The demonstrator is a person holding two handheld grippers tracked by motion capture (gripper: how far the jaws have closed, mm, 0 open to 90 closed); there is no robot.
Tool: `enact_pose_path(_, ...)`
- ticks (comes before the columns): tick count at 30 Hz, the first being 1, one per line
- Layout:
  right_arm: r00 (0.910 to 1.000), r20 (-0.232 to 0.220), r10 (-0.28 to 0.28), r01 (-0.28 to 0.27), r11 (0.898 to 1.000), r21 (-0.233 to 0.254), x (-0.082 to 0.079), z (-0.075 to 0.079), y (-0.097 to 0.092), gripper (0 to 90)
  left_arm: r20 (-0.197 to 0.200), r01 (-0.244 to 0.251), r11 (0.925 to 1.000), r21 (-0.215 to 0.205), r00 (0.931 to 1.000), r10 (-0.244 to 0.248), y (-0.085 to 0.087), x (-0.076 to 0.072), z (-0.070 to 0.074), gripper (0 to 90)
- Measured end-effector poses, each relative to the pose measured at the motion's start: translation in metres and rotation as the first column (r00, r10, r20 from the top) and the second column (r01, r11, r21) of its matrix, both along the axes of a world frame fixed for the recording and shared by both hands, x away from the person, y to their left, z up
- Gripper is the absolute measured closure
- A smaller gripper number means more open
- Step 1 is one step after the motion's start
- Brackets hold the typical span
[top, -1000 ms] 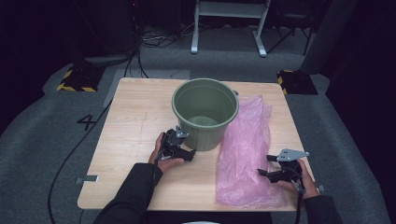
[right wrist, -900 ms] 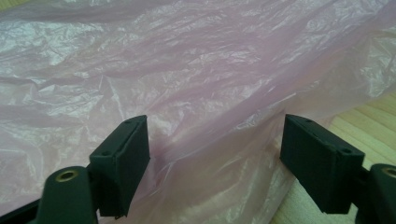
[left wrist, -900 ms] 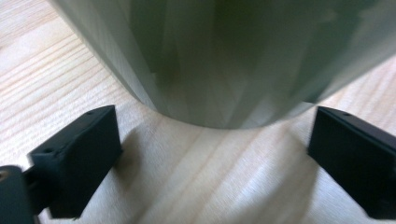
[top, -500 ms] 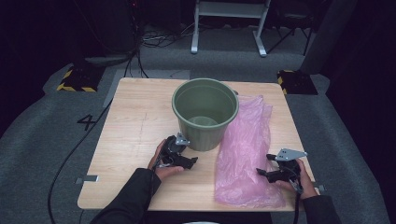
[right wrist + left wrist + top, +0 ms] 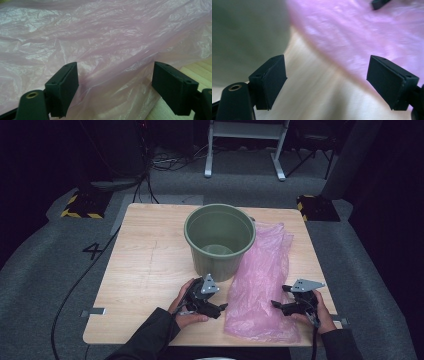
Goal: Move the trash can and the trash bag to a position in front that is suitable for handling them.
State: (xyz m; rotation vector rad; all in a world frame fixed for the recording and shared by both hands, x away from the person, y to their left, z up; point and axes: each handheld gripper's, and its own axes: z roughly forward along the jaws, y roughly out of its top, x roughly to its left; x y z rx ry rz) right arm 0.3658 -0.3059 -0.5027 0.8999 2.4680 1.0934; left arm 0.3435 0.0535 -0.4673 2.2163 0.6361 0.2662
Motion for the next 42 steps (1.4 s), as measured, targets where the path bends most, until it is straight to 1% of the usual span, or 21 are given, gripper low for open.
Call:
enact_pose_path(1,1.0,0.001,0.0,0.0,1.0,0.0,0.0,0.0,0.001,21.3,0.001,0.014,0.9999,0.0,0.9999,-0.014,-0.003,-0.002,-0.001,15.6)
enact_pose_path(5,1.0,-0.005,0.0,0.0,1.0,0.002,0.0,0.0,0.005,21.3,-0.012,0.073,0.9962,0.047,0.9973,-0.072,-0.012,-0.008,-0.007,15.6)
enact_pose_path(6,1.0,-0.005,0.0,0.0,1.0,0.002,0.0,0.0,0.005,21.3,-0.012,0.073,0.9962,0.047,0.9973,-0.072,-0.012,-0.008,-0.007,15.6)
enact_pose_path(7,1.0,-0.005,-0.001,0.001,1.0,0.002,0.0,0.0,0.009,21.3,-0.017,0.088,0.9932,0.076,0.996,-0.087,-0.016,-0.009,-0.012,15.7)
enact_pose_path(8,1.0,-0.005,-0.001,0.001,1.0,-0.001,0.0,0.0,0.01,21.3,-0.017,0.088,0.9932,0.076,0.996,-0.087,-0.016,-0.009,-0.012,15.8)
enact_pose_path(12,1.0,-0.003,0.0,0.0,1.0,0.0,0.0,0.0,0.014,21.2,-0.035,0.104,0.9853,0.136,0.9944,-0.1,-0.02,-0.011,-0.021,17.0)
enact_pose_path(13,1.0,-0.001,0.001,-0.001,1.0,-0.002,0.0,0.0,0.016,21.2,-0.029,0.096,0.9816,0.165,0.9953,-0.093,-0.021,-0.011,-0.023,17.7)
enact_pose_path(14,1.0,0.001,0.005,-0.005,1.0,-0.002,0.0,0.0,0.017,21.2,-0.023,0.09,0.9809,0.172,0.9959,-0.087,-0.021,-0.011,-0.025,18.6)
enact_pose_path(18,0.9994,0.027,0.023,-0.023,1.0,-0.009,-0.003,0.0,0.021,23.6,-0.044,0.088,0.9836,0.157,0.9957,-0.082,-0.013,-0.007,-0.025,18.8)
enact_pose_path(24,0.9986,0.033,0.041,-0.041,0.999,0.004,-0.005,0.002,0.021,22.8,-0.048,0.056,0.9871,0.15,0.9976,-0.049,0.001,-0.002,-0.026,16.9)
enact_pose_path(28,0.9978,0.049,0.045,-0.046,0.999,0.017,-0.006,0.007,0.018,21.7,-0.048,0.037,0.9889,0.144,0.9984,-0.031,0.017,0.004,-0.027,16.0)
enact_pose_path(30,0.9973,0.062,0.038,-0.04,0.999,0.025,-0.006,0.009,0.016,21.1,-0.052,0.035,0.9896,0.14,0.9982,-0.028,0.02,0.004,-0.027,16.0)
enact_pose_path(31,0.9971,0.067,0.037,-0.039,0.999,0.034,-0.006,0.011,0.014,20.6,-0.057,0.04,0.9902,0.134,0.9978,-0.032,0.026,0.007,-0.028,15.9)
enact_pose_path(33,0.9964,0.077,0.035,-0.038,0.998,0.043,-0.007,0.014,0.013,20.6,-0.056,0.037,0.9908,0.131,0.998,-0.03,0.032,0.01,-0.029,15.4)
enact_pose_path(34,0.9964,0.077,0.035,-0.038,0.998,0.043,-0.007,0.014,0.013,20.6,-0.056,0.037,0.9908,0.131,0.998,-0.03,0.032,0.01,-0.029,15.1)
enact_pose_path(36,0.9946,0.098,0.033,-0.037,0.999,0.039,-0.007,0.019,0.012,21.0,-0.047,0.023,0.9892,0.145,0.9987,-0.017,0.042,0.013,-0.027,15.1)
enact_pose_path(37,0.9946,0.098,0.033,-0.037,0.999,0.039,-0.007,0.019,0.012,21.0,-0.047,0.023,0.9892,0.145,0.9987,-0.017,0.042,0.013,-0.027,15.0)
enact_pose_path(38,0.9937,0.099,0.052,-0.057,0.997,0.048,-0.007,0.022,0.009,21.1,-0.05,0.025,0.9896,0.142,0.9986,-0.018,0.047,0.014,-0.028,15.1)
enact_pose_path(40,0.9929,0.11,0.046,-0.052,0.997,0.054,-0.007,0.026,0.006,20.9,-0.072,0.005,0.9914,0.131,0.9974,0.005,0.055,0.016,-0.028,15.1)
enact_pose_path(41,0.9929,0.108,0.05,-0.057,0.996,0.069,-0.008,0.028,0.004,21.2,-0.067,0.005,0.9914,0.131,0.9977,0.004,0.057,0.016,-0.028,15.1)
enact_pose_path(42,0.9929,0.108,0.05,-0.057,0.996,0.069,-0.008,0.028,0.004,21.2,-0.067,0.005,0.9914,0.131,0.9977,0.004,0.057,0.016,-0.028,15.1)
